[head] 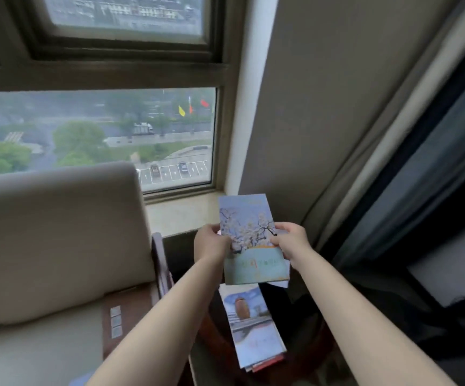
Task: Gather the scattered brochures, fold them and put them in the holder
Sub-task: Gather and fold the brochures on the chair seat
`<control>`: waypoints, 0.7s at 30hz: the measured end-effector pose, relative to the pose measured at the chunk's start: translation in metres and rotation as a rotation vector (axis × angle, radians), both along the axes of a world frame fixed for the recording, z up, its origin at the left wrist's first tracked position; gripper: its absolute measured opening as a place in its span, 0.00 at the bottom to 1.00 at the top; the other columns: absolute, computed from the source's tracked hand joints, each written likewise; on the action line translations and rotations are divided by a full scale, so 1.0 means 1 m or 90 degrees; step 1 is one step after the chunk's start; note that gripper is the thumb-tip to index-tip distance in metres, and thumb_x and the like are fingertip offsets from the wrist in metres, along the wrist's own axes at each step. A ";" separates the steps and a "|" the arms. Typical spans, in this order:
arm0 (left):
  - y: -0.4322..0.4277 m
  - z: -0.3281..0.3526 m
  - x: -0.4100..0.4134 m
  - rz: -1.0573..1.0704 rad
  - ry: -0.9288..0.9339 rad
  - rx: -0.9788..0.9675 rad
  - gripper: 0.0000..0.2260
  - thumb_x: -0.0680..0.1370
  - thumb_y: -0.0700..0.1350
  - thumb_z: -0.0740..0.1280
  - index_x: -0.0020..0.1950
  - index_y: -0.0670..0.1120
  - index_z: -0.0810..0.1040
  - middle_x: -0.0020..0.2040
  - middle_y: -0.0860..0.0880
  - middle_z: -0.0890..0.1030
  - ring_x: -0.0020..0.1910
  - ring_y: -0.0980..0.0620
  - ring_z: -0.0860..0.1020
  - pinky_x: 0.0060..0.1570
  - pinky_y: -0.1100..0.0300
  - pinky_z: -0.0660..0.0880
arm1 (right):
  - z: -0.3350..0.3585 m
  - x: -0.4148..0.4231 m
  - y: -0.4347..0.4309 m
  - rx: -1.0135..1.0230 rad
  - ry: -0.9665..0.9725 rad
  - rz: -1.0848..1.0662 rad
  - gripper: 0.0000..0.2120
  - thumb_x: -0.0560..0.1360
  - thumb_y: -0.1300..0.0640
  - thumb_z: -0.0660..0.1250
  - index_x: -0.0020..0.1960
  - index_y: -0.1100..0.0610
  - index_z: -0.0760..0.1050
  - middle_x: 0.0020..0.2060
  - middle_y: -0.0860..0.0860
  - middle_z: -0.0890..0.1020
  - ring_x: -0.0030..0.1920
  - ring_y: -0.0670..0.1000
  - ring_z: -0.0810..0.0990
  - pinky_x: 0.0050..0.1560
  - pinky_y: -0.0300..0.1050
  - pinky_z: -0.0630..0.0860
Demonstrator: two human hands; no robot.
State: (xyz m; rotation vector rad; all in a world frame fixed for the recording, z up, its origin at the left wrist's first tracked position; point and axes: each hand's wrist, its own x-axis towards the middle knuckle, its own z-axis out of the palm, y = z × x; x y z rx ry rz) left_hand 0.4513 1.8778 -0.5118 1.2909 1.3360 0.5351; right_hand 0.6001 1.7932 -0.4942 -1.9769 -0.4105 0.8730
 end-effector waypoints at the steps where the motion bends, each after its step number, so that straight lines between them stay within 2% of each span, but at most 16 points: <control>1: -0.009 -0.016 0.009 -0.009 0.016 -0.018 0.15 0.66 0.35 0.64 0.50 0.42 0.83 0.45 0.43 0.85 0.42 0.46 0.83 0.30 0.63 0.69 | -0.018 0.010 -0.008 -0.023 -0.005 -0.005 0.20 0.73 0.72 0.64 0.62 0.60 0.77 0.46 0.59 0.81 0.40 0.55 0.80 0.36 0.44 0.76; 3: -0.027 -0.051 0.021 -0.023 0.059 -0.045 0.11 0.66 0.37 0.63 0.44 0.41 0.82 0.41 0.41 0.83 0.41 0.43 0.82 0.28 0.62 0.64 | -0.061 0.025 -0.022 -0.067 -0.021 -0.004 0.20 0.73 0.71 0.67 0.64 0.62 0.76 0.52 0.61 0.81 0.47 0.57 0.81 0.43 0.50 0.78; 5: -0.043 -0.090 0.029 -0.030 0.094 -0.079 0.07 0.67 0.37 0.62 0.39 0.42 0.78 0.37 0.40 0.79 0.33 0.42 0.76 0.33 0.60 0.64 | -0.103 0.031 -0.033 -0.109 -0.039 0.005 0.20 0.72 0.71 0.67 0.64 0.63 0.77 0.55 0.60 0.80 0.51 0.54 0.80 0.46 0.48 0.76; 7: -0.057 -0.127 0.032 -0.023 0.126 -0.124 0.08 0.69 0.36 0.60 0.43 0.40 0.79 0.38 0.36 0.77 0.31 0.42 0.72 0.34 0.59 0.62 | -0.146 0.030 -0.043 -0.155 -0.053 0.035 0.20 0.73 0.70 0.66 0.65 0.63 0.76 0.56 0.58 0.80 0.56 0.56 0.79 0.49 0.47 0.74; 8: -0.062 -0.146 0.031 -0.017 0.143 -0.141 0.12 0.71 0.37 0.60 0.51 0.38 0.79 0.41 0.36 0.78 0.31 0.43 0.74 0.32 0.61 0.61 | -0.166 0.027 -0.048 -0.175 -0.065 0.055 0.20 0.74 0.69 0.65 0.65 0.62 0.77 0.55 0.58 0.81 0.55 0.57 0.80 0.49 0.48 0.75; 10: -0.074 -0.178 0.027 -0.012 0.185 -0.166 0.20 0.73 0.38 0.60 0.65 0.40 0.74 0.53 0.40 0.81 0.34 0.48 0.74 0.28 0.62 0.61 | -0.202 0.019 -0.056 -0.209 -0.100 0.090 0.17 0.75 0.67 0.65 0.62 0.59 0.79 0.40 0.53 0.81 0.40 0.53 0.79 0.39 0.44 0.73; 11: -0.079 -0.191 0.024 -0.013 0.205 -0.173 0.21 0.75 0.39 0.60 0.68 0.42 0.71 0.59 0.42 0.79 0.38 0.48 0.75 0.29 0.62 0.63 | -0.217 0.014 -0.060 -0.220 -0.113 0.097 0.15 0.76 0.66 0.65 0.61 0.57 0.80 0.33 0.50 0.79 0.33 0.50 0.75 0.33 0.42 0.69; 12: -0.084 -0.201 0.022 -0.017 0.226 -0.177 0.21 0.75 0.39 0.59 0.68 0.43 0.71 0.62 0.42 0.78 0.41 0.47 0.76 0.30 0.61 0.65 | -0.230 0.008 -0.064 -0.227 -0.126 0.101 0.15 0.76 0.65 0.65 0.60 0.56 0.80 0.30 0.48 0.76 0.30 0.49 0.73 0.30 0.40 0.67; 14: -0.093 -0.214 0.019 -0.043 0.271 -0.171 0.13 0.73 0.39 0.60 0.57 0.41 0.74 0.59 0.40 0.77 0.44 0.44 0.76 0.33 0.59 0.67 | -0.248 -0.003 -0.070 -0.235 -0.162 0.112 0.15 0.76 0.64 0.65 0.60 0.54 0.80 0.33 0.49 0.76 0.34 0.49 0.73 0.28 0.38 0.65; 15: -0.098 -0.217 0.018 -0.063 0.292 -0.170 0.09 0.73 0.39 0.60 0.51 0.40 0.73 0.58 0.39 0.77 0.44 0.42 0.76 0.34 0.58 0.67 | -0.254 -0.007 -0.073 -0.239 -0.182 0.115 0.15 0.76 0.64 0.65 0.60 0.53 0.80 0.36 0.49 0.76 0.36 0.49 0.73 0.29 0.39 0.66; 16: -0.102 -0.220 0.017 -0.084 0.308 -0.167 0.08 0.72 0.40 0.60 0.49 0.39 0.72 0.57 0.39 0.76 0.46 0.42 0.76 0.35 0.58 0.67 | -0.258 -0.008 -0.075 -0.241 -0.196 0.113 0.15 0.76 0.64 0.65 0.60 0.53 0.80 0.38 0.50 0.77 0.37 0.49 0.73 0.31 0.40 0.66; 18: -0.109 -0.222 0.018 -0.125 0.325 -0.154 0.11 0.72 0.42 0.62 0.54 0.42 0.73 0.56 0.42 0.73 0.47 0.46 0.74 0.39 0.58 0.70 | -0.263 -0.009 -0.078 -0.254 -0.206 0.122 0.15 0.77 0.63 0.64 0.61 0.52 0.79 0.45 0.54 0.80 0.39 0.50 0.74 0.37 0.40 0.69; 21: -0.112 -0.217 0.015 -0.194 0.349 -0.123 0.15 0.72 0.43 0.61 0.58 0.45 0.72 0.56 0.44 0.71 0.50 0.47 0.72 0.44 0.56 0.74 | -0.257 -0.010 -0.080 -0.314 -0.239 0.214 0.15 0.78 0.60 0.62 0.63 0.52 0.75 0.53 0.54 0.77 0.44 0.52 0.76 0.40 0.42 0.71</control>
